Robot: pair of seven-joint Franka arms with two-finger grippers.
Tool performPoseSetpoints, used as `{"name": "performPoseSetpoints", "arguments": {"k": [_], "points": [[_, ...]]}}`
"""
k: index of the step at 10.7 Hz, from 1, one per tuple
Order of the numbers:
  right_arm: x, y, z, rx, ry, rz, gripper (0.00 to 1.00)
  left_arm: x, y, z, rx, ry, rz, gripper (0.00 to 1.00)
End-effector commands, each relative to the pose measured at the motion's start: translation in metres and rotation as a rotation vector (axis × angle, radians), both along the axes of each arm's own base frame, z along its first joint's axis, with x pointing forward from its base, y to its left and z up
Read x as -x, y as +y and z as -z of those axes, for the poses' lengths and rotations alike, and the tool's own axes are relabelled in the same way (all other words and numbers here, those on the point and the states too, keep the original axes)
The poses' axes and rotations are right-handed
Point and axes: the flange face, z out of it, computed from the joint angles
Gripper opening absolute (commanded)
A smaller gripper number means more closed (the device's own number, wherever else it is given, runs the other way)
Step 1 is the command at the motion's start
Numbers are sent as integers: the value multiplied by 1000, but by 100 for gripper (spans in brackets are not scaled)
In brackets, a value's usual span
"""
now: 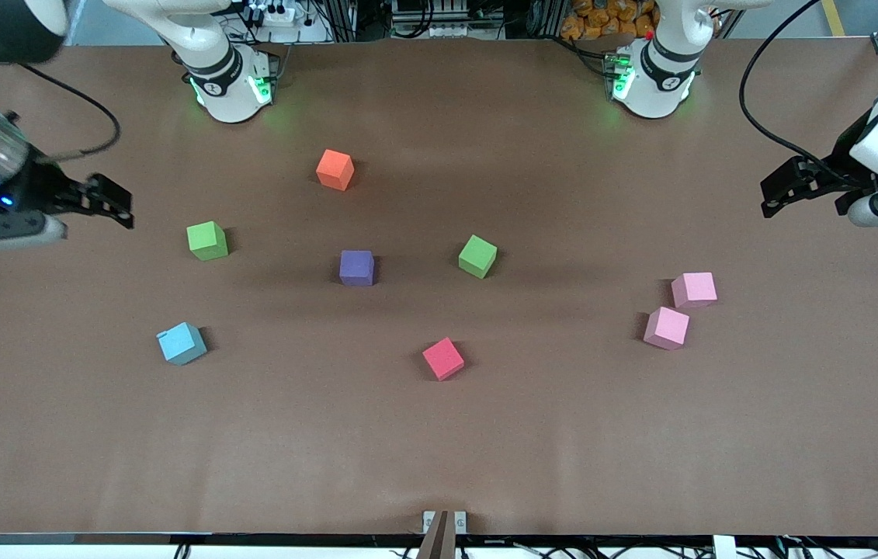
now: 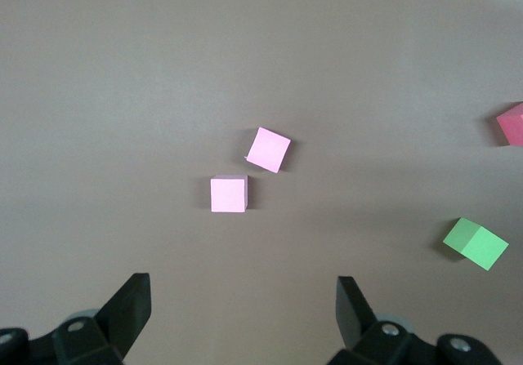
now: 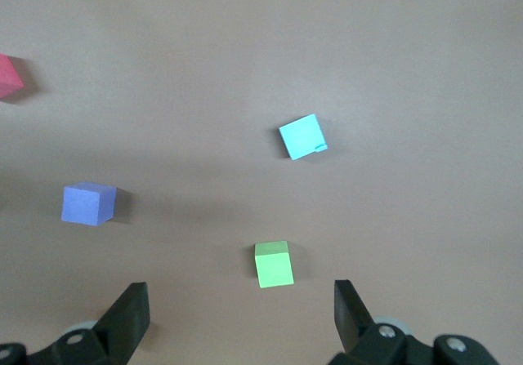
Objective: Arrange blocks into number 1
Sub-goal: 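Grasp the cyan cube with the right gripper while the left gripper grasps green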
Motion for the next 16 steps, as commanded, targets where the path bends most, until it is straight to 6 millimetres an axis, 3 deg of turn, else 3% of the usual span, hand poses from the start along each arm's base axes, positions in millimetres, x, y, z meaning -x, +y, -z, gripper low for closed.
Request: {"name": "performPoseSetpoints", "arguments": {"k": [1,3,4,5,6,8,11,13,14,15,16], "points": [[-1,-20,-24,-6,2,-8,100,8,-1,-5,18,5,23,100],[0,-18,-28,-10,-5,-4,100,6,-7,0,22,15,35,100],[0,-18,-27,-10,-4,-2,100,6,-23,9,29,30,61,100],[-3,-18,-19,-9,10,0,100,8,-53,22,36,35,110,100],[-10,-18,-4,-6,33,1,100,10,-97,42,40,38,187,100],[-42,-19,64,4,135,8,100,13,-173,97,47,49,314,100],[-91,-15,177,11,196,-32,100,23,-257,164,70,57,435,100],[-116,-17,248,8,197,-149,100,26,-288,206,75,85,478,100],[-124,-29,278,3,193,-202,100,27,-304,228,83,88,486,100],[-130,-40,307,-1,195,-245,100,33,-322,250,87,96,506,100],[-133,-43,327,-1,191,-284,100,34,-328,273,93,126,502,100]]}}
